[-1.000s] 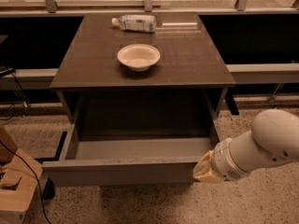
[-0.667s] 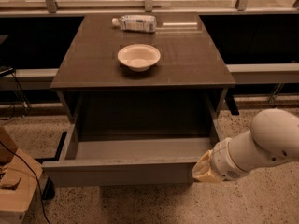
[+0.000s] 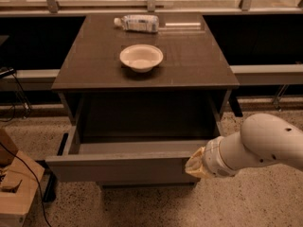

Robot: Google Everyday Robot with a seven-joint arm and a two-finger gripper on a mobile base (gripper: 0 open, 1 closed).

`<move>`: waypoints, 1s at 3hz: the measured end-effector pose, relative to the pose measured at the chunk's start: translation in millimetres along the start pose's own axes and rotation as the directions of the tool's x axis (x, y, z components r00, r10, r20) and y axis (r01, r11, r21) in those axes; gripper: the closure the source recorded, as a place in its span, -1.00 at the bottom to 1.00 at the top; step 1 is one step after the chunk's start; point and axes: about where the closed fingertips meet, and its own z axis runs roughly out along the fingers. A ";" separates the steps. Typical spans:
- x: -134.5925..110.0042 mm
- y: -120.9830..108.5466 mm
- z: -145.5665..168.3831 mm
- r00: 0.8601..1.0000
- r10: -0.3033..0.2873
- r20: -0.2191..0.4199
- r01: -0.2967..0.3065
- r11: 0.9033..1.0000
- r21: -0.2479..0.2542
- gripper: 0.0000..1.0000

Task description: Close top drawer

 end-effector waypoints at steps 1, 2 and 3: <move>0.0 0.0 0.0 1.000 0.000 0.000 0.000 1.000 0.000 1.00; -19.1 -34.7 17.0 0.997 -0.067 0.030 0.066 0.997 0.051 1.00; -20.4 -37.4 18.0 0.997 -0.071 0.035 0.069 0.996 0.057 1.00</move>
Offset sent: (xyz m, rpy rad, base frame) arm 0.1233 0.0458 -0.0012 0.0234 -0.2509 0.1054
